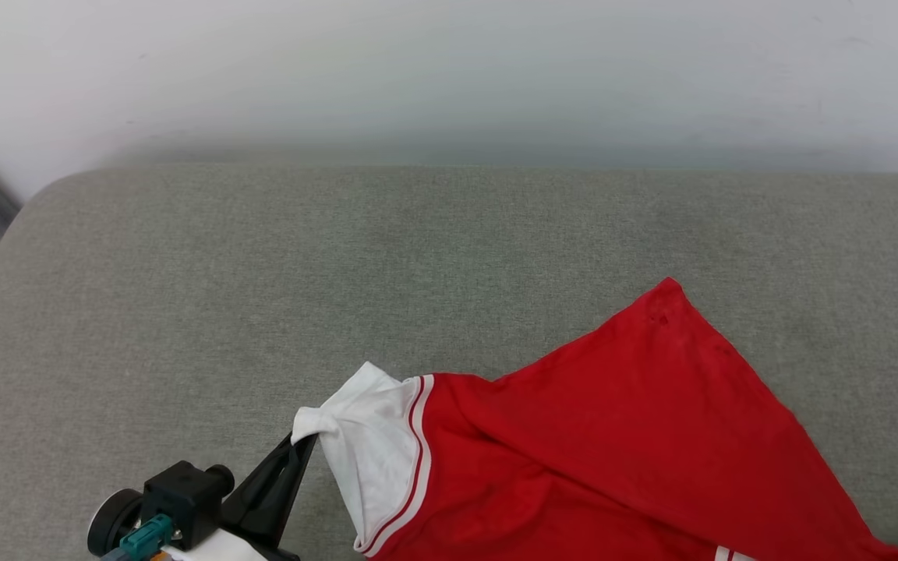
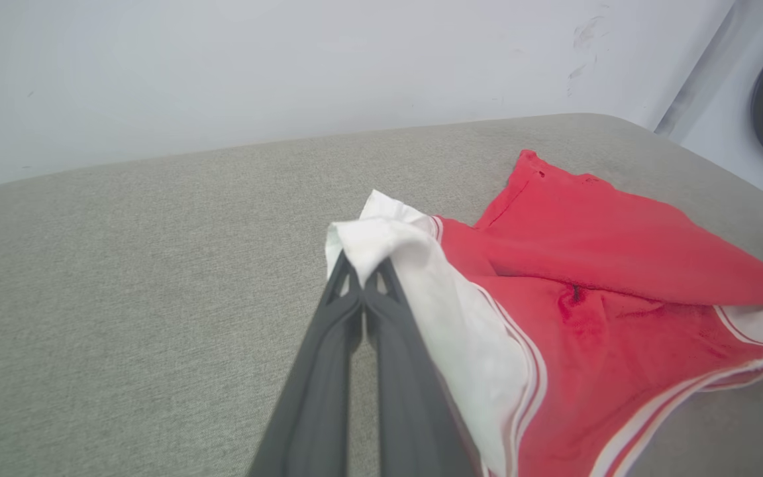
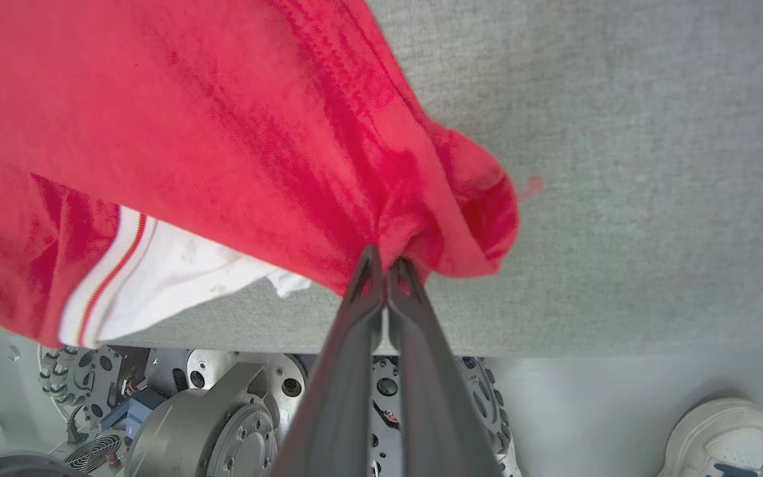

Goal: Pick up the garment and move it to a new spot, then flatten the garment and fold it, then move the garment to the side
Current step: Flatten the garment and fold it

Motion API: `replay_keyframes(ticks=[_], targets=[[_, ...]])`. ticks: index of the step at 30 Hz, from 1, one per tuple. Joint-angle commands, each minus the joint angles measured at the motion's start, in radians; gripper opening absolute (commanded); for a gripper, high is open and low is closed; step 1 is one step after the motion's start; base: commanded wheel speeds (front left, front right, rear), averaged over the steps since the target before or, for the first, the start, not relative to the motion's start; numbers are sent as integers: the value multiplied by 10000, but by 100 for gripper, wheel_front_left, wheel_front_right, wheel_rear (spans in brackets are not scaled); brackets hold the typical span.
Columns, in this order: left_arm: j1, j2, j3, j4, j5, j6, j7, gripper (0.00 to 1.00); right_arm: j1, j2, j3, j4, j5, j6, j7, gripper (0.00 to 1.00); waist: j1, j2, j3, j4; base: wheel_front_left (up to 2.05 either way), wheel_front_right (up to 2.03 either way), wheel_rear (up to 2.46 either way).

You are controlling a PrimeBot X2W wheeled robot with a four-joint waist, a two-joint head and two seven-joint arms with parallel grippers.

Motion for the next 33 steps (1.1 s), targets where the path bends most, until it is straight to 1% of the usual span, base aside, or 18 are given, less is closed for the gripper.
replay_keyframes(ticks=[1, 2, 7, 10, 13, 18, 21, 26, 30, 33], targets=[[-12, -16, 7, 29, -6, 11, -55, 0, -67, 45, -21, 4, 149, -3, -148, 76, 2, 0, -27, 48, 0, 0, 0], [-42, -9, -7, 16, 16, -11, -57, 0, -154, 34, -25, 1, 198, -3, -211, 100, 2, 0, -40, 87, 0, 0, 0], [-216, 76, -87, -234, 149, -69, 55, 0, -619, -567, 250, -405, 451, -3, -174, 100, 2, 0, 53, 381, 0, 0, 0], [-396, 88, -143, -477, 307, -60, 129, 0, -1170, -867, 355, -759, 663, -3, -26, 100, 2, 0, 273, 640, 0, 0, 0], [-643, 24, -231, -778, 469, -87, 260, 0, -1826, -1297, 662, -1157, 629, -3, 251, 100, 2, 0, 586, 980, 0, 0, 0], [-1012, -146, -419, -1086, 715, -171, 364, 0, -3025, -1548, 965, -1284, 622, -3, 706, 100, 2, 0, 1091, 1499, 0, 0, 0], [-1287, -302, -514, -1254, 856, -218, 432, 0, -4039, -1573, 1441, -911, 340, -2, 1072, 100, 2, 0, 1463, 1856, 0, 0, 0], [-1689, -514, -687, -1405, 1062, -285, 585, 0, -5477, -1606, 2166, 224, -420, -3, 1443, 100, 2, 0, 2107, 2458, 0, 0, 0], [-1934, -719, -798, -1462, 1156, -372, 567, 0, -6271, -1746, 2481, 1130, -1024, -3, 1569, 100, 2, 0, 2571, 2910, 0, 0, 0], [-2045, -916, -896, -1387, 1190, -399, 502, 0, -6527, -1827, 2556, 1759, -1302, -3, 1544, 100, 2, 0, 2813, 3219, 0, 0, 0]])
